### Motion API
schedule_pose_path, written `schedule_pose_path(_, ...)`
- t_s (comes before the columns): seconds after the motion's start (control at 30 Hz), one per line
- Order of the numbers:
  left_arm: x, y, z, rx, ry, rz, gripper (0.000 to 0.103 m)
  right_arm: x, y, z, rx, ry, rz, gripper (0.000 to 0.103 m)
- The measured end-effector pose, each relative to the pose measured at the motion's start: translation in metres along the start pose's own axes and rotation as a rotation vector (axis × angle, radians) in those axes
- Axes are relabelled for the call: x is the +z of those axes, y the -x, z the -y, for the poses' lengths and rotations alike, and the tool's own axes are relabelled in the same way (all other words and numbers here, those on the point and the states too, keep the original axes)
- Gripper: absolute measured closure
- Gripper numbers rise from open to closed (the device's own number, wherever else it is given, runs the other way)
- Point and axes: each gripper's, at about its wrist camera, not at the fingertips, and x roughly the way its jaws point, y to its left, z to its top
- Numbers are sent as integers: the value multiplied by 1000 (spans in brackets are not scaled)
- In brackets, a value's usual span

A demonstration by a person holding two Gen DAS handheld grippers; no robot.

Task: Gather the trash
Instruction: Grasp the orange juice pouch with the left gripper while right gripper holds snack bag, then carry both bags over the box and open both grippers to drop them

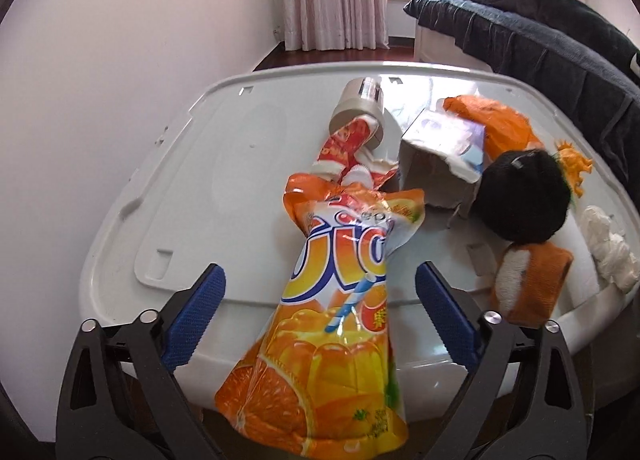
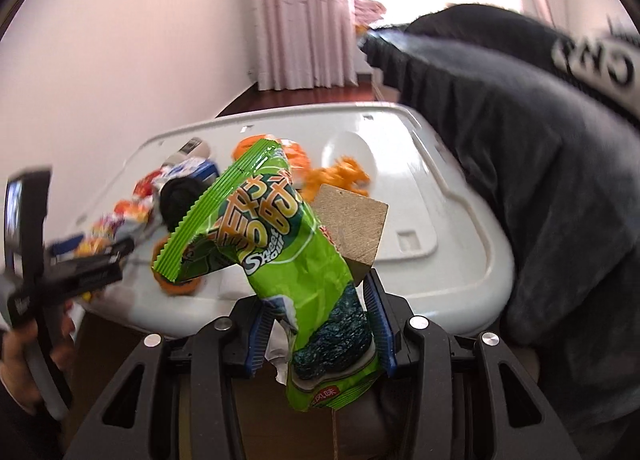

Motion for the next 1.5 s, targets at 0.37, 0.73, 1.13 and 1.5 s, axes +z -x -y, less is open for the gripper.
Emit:
schedule_pose_path(0.37, -2, -4, -1, -37, -7, 5, 62, 27, -54, 23, -10, -145, -57, 56)
schedule_pose_path(0.73, -13, 18, -10, -23, 20, 8, 63, 19, -46, 47, 71, -293, -70, 76)
schedule_pose_path(1.13, -25, 102, -17, -78, 35, 125, 65, 16, 12, 59, 143, -327, 70, 76)
schedule_pose_path(1.5, -79, 158, -28, -122, 30, 119, 65, -49, 82, 5, 237, -222, 24, 76)
